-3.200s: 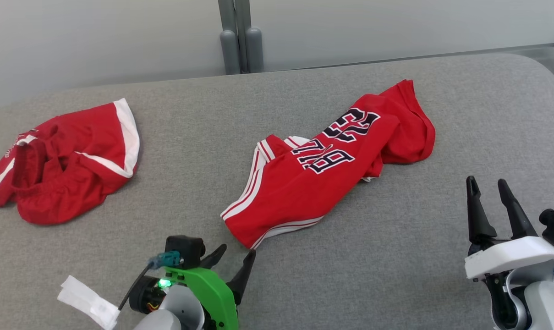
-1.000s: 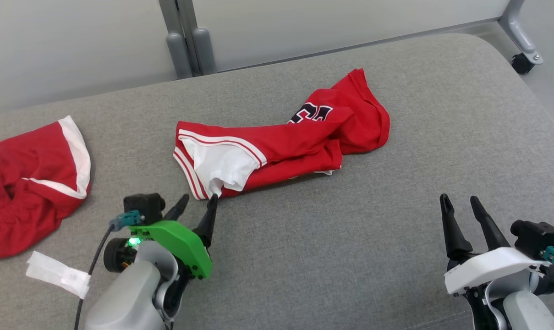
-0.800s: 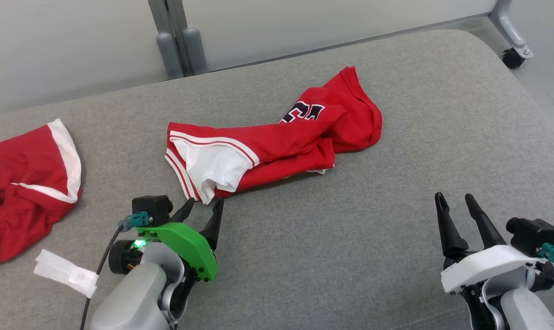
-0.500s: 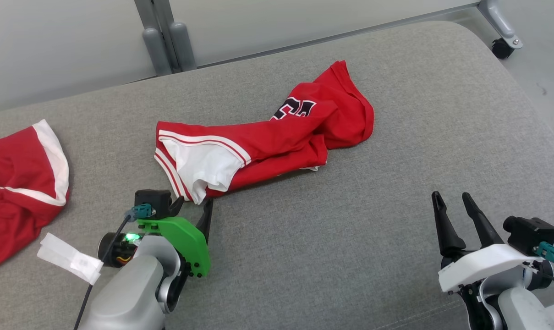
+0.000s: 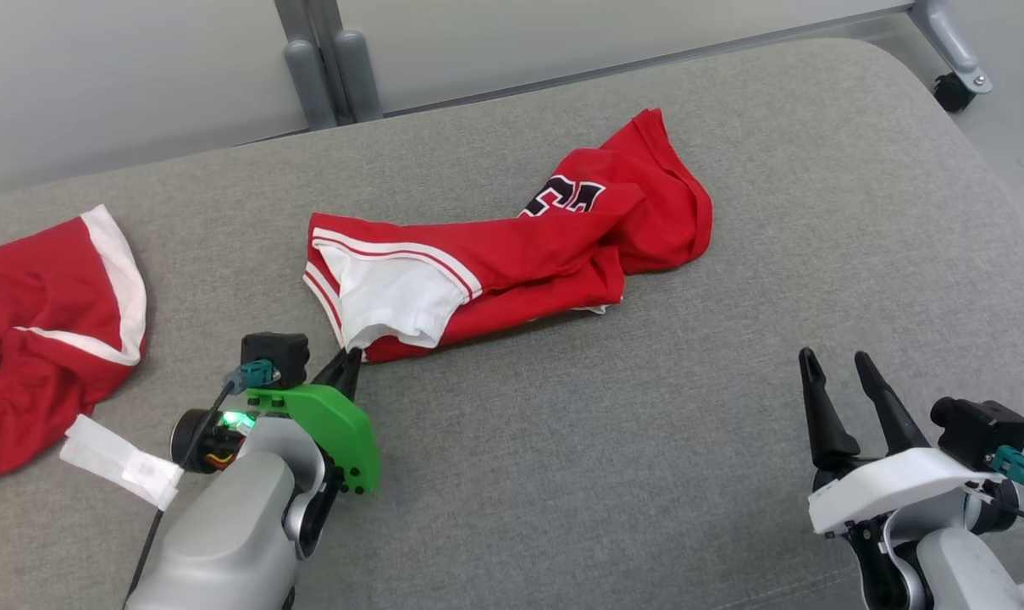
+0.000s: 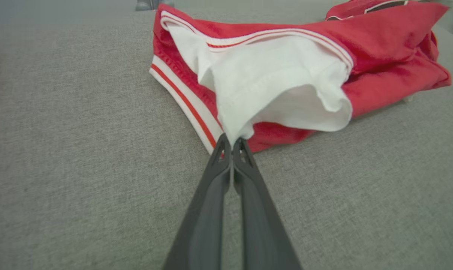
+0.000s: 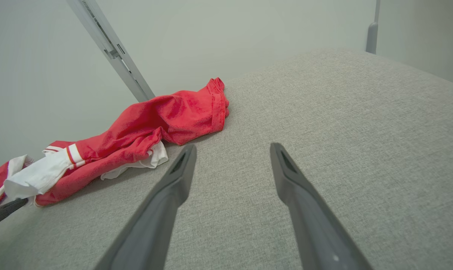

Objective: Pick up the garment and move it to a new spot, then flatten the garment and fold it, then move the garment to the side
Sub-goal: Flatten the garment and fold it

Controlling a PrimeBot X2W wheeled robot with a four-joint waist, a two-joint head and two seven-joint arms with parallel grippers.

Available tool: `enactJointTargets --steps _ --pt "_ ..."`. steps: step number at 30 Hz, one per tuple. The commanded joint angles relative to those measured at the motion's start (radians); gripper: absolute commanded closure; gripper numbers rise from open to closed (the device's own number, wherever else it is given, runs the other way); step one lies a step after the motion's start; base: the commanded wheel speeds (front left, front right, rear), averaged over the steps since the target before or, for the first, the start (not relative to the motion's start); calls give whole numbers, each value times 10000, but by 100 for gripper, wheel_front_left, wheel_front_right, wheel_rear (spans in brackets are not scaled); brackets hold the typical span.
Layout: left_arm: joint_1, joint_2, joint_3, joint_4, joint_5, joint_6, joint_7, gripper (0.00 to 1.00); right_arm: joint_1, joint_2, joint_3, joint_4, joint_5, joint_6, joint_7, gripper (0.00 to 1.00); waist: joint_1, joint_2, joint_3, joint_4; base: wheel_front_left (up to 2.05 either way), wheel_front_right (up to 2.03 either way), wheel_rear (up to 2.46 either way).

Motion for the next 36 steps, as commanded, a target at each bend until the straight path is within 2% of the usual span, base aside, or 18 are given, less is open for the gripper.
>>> enactJointTargets --steps 1,4,8,15,19,24,29,31,32,36 --pt "-160 127 -27 -45 175 -32 -144 100 -38 -32 -87 41 -51 -7 -85 0 0 0 -74 152 0 0 0" --pt "-177 278 -105 -354 250 -4 -282 100 113 -56 -217 75 -39 -7 -133 0 0 0 -223 412 0 0 0" --pt "57 783 -306 -1048 591 235 -217 100 266 -81 -317 55 -54 -7 -120 0 0 0 -419 844 0 0 0" --pt "1072 2141 -763 -3074 1073 981 560 100 545 -242 -452 -158 -185 -7 37 0 0 0 -646 1596 0 0 0" --pt "1958 2999 -946 -4576 1196 1541 1229 100 669 -306 -530 -327 -250 -7 190 0 0 0 -693 1834 0 0 0" --pt "3243 3859 -810 -6198 935 2474 1768 100 788 -361 -607 -597 -286 -7 377 0 0 0 -757 1916 0 0 0" --pt "4296 4317 -766 -7159 647 3153 2026 100 1025 -404 -805 -814 -302 -7 499 0 0 0 -798 1889 0 0 0" --pt "4505 4327 -788 -7306 641 3323 2008 27 1108 -362 -880 -870 -329 -7 558 0 0 0 -809 1888 0 0 0" --pt "4592 4273 -789 -7351 576 3375 2009 0 1156 -330 -888 -902 -347 -7 582 0 0 0 -811 1879 0 0 0" --pt "4710 4205 -637 -7596 515 3531 1823 0 1228 -257 -859 -1013 -352 -7 660 0 0 0 -825 1815 0 0 0"
